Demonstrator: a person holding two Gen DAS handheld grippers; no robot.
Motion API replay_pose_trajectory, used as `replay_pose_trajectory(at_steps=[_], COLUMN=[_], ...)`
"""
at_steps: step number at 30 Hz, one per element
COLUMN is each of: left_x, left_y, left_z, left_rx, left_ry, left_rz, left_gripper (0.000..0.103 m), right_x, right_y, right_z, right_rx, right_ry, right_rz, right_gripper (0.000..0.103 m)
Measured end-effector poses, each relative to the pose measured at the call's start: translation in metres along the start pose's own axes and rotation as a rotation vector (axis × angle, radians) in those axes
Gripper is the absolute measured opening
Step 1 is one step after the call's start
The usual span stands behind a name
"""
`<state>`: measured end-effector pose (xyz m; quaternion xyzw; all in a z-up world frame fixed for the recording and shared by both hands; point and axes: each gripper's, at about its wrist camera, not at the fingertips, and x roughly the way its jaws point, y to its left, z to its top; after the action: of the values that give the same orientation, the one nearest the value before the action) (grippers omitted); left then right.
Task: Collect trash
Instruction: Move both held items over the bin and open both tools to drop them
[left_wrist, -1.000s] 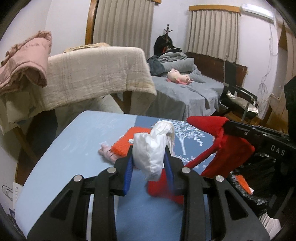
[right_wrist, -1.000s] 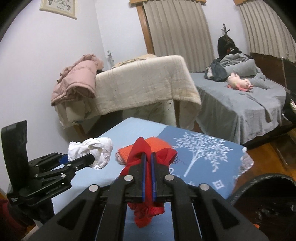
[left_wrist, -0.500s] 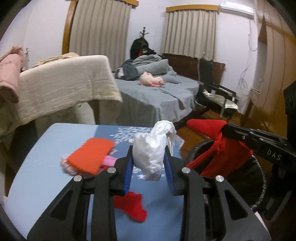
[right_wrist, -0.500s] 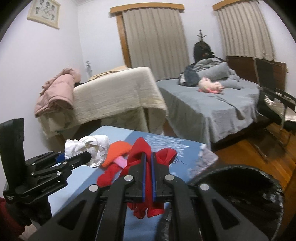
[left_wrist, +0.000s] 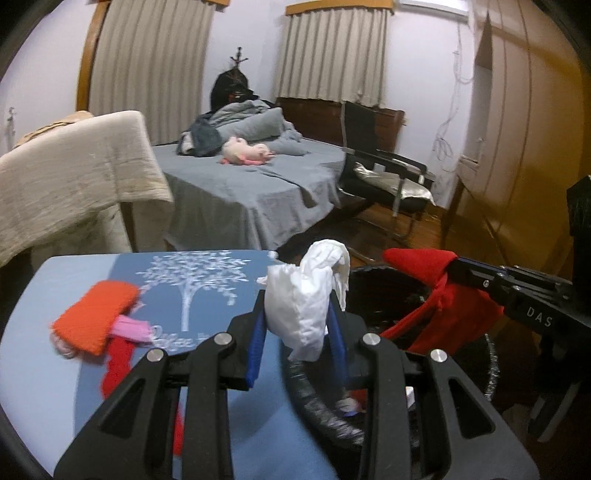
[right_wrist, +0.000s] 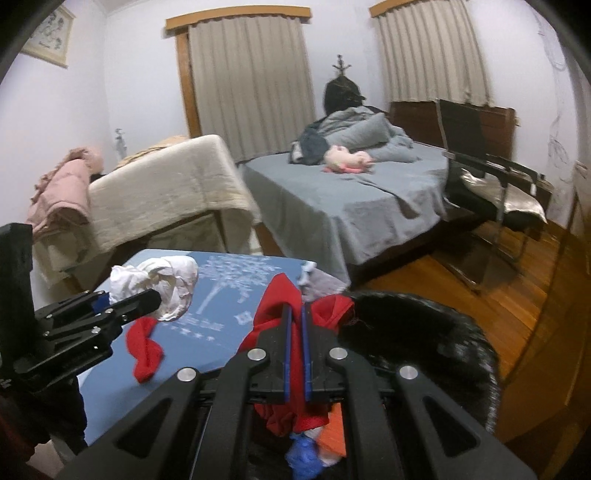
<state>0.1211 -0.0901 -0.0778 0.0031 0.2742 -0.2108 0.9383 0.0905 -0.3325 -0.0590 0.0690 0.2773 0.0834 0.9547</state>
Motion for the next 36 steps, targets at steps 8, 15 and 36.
replay_pose_trajectory(at_steps=[8, 15, 36], left_x=[0.033, 0.056, 0.001], left_y=[-0.041, -0.058, 0.014], left_z=[0.0, -0.007, -0.004], left_rx=[0.049, 0.068, 0.017], left_ry=[0.028, 0.072, -0.001], left_rz=[-0.098, -0.158, 0.026], left_gripper=[0.031, 0.041, 0.093], right_x=[-0.008, -0.006, -0.006], right_y=[-0.039, -0.062, -0.03], right_z=[-0.015, -0.031, -0.024], right_rx=[0.055, 0.088, 0.075], right_ry=[0.013, 0.042, -0.025], right_rz=[-0.078, -0.132, -0.146], right_gripper=[0.005, 0.014, 0.097])
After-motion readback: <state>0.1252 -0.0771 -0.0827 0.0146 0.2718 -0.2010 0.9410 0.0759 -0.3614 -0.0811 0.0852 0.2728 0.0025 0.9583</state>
